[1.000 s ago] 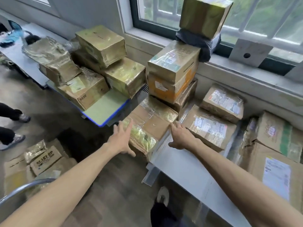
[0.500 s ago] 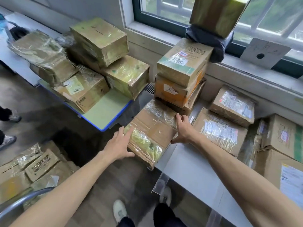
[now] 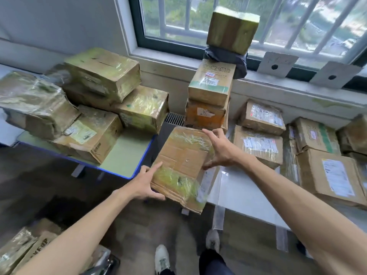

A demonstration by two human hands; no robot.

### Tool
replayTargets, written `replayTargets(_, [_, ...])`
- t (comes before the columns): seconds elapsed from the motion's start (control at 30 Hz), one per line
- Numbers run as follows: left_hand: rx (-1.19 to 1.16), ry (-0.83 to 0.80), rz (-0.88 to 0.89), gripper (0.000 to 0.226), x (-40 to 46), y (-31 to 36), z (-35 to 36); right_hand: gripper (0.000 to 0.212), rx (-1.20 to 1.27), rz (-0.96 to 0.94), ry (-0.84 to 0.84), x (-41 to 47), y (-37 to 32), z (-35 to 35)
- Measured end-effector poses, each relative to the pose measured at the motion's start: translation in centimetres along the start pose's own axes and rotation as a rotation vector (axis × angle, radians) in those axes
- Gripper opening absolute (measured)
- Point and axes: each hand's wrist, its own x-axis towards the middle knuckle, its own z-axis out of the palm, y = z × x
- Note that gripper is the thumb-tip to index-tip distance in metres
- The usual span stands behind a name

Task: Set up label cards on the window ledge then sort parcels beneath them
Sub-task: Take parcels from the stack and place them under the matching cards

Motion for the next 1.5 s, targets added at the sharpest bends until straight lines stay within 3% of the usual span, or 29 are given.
replayTargets(0.17, [-0.050, -0.101, 0.038, 0.139, 0.9, -0.1, 0.1, 0.138, -0.019, 0.030, 0.050, -0.8, -0.9, -0.1])
replayTargets(0.43, [-0.052, -0.109, 0.032, 0.129, 3.3, 0.2, 0.8, 0.127, 0.042, 0.072, 0.049, 1.3, -1.4, 0.3])
replayTargets(0.6, [-0.074, -0.098, 0.201, 0.138, 3.8, 2.2, -0.8, 0.129, 0.041, 0.105, 0.068, 2.4, -1.1, 1.4])
replayTargets(0.73, [0.007, -0.096, 0.294, 0.134, 3.3, 2.9, -1.9, 0.128, 0.051, 0.085, 0.081, 2.4, -0.8, 1.9])
replayTargets(0.93, [0.080, -0.063, 0.286, 0.120, 3.5, 3.1, -3.1, 0.127, 0.104, 0.117, 0.125, 2.2, -0.4, 2.4])
replayTargets(1.13, [0.100, -0.056, 0.255, 0.105, 4.1, 2.0, -3.6, 0.141, 0.187, 0.362, 0.132, 0.8, 1.1, 3.8])
replayTargets(1.27, [0.086, -0.082, 0.250, 0.103, 4.4, 2.0, -3.7, 0.132, 0.439, 0.372, -0.042, -1.8, 1.2, 5.9])
replayTargets(1.33, [0.107, -0.125, 0.262, 0.107, 4.4, 2.8, -3.6, 0.134, 0.495, 0.311, -0.090, -2.8, 0.3, 6.7])
replayTargets(1.4, [0.107, -0.162, 0.321, 0.121, 4.4, 3.8, -3.5, 0.136, 0.516, 0.232, -0.025, -3.2, -0.9, 7.0])
replayTargets(1.5, [0.064, -0.155, 0.458, 0.135, 4.2, 4.7, -3.0, 0.152, 0.406, 0.210, -0.022, -3.5, -2.3, 7.3])
